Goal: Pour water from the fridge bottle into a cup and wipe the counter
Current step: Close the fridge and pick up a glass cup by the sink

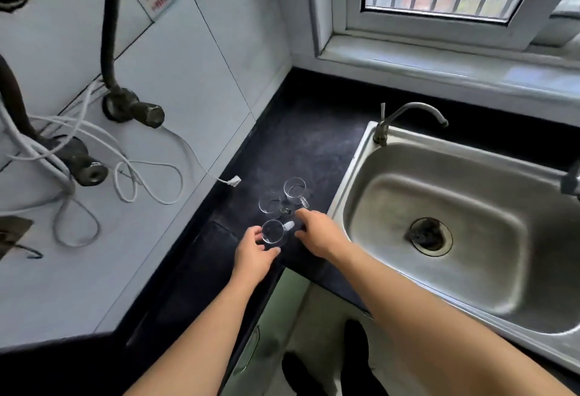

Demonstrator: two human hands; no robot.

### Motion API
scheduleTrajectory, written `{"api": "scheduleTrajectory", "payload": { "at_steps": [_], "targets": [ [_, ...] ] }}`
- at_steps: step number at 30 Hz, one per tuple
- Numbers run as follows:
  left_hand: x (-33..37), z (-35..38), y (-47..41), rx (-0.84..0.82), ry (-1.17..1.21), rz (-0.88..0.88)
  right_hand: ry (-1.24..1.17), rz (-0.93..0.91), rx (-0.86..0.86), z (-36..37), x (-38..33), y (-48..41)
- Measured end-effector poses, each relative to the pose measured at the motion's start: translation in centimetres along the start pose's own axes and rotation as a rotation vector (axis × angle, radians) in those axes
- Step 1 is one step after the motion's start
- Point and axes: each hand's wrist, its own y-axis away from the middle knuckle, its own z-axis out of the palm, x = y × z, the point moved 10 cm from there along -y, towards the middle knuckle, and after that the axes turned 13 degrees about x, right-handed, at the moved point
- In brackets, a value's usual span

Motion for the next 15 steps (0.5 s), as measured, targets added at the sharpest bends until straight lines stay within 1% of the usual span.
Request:
{"api": "scheduleTrajectory", "payload": {
  "at_steps": [4,9,15],
  "targets": [
    [0.0,0.7,-0.6,0.003,0.03,0.007,-0.05,-0.016,0.015,0.6,-0.4,-0.6],
    [-0.3,1.1,-0.4,-0.008,0.121,-0.007,-0.13,0.014,0.057,1.0,-0.4,-0.4],
    [-0.7,-1.1,1.9,0.001,0.264,-0.016,-0.252,0.042,0.094,0.3,-1.2,1.8]
  ]
}}
